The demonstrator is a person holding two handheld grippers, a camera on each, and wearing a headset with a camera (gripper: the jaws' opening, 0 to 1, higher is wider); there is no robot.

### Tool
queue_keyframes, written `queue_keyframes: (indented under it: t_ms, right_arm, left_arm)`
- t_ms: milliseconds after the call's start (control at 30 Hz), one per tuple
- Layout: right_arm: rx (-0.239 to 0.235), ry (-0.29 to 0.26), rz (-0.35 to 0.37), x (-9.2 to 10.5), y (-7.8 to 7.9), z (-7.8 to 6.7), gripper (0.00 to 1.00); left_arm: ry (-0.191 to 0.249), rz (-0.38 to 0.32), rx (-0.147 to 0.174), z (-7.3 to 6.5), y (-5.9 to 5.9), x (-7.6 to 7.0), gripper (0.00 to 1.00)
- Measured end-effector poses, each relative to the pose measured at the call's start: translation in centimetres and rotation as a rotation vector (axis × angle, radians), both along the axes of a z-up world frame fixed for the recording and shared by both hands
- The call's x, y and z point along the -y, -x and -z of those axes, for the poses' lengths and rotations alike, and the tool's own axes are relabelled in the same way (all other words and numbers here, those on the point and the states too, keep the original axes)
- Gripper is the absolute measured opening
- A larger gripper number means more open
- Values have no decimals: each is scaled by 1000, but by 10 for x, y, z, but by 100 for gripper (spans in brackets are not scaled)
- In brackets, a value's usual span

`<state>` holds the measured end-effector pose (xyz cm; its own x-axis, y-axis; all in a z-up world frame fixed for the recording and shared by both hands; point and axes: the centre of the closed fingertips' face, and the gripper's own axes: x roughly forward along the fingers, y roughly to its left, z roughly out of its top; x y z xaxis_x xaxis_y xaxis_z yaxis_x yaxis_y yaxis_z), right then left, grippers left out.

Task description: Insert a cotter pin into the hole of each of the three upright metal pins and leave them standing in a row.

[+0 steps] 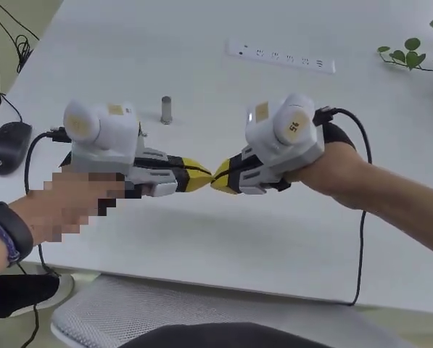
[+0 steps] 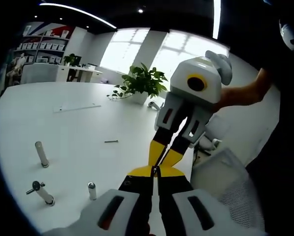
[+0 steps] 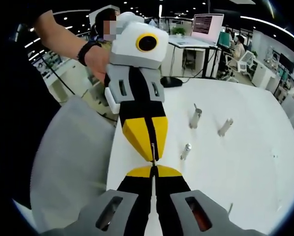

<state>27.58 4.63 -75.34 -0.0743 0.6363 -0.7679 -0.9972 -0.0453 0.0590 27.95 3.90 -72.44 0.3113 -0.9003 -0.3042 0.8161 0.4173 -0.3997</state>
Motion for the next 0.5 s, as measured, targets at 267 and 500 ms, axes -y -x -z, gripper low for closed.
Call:
queue_keyframes:
  t_ms: [267, 500]
  right_arm:
    - [-8, 4, 16, 1, 5, -2, 2]
    - [-14, 51, 32, 2, 10, 7, 1]
  left_arm:
    - [18, 23, 15, 0, 4, 1, 0]
    - [-14, 38, 23, 9, 5, 3, 1]
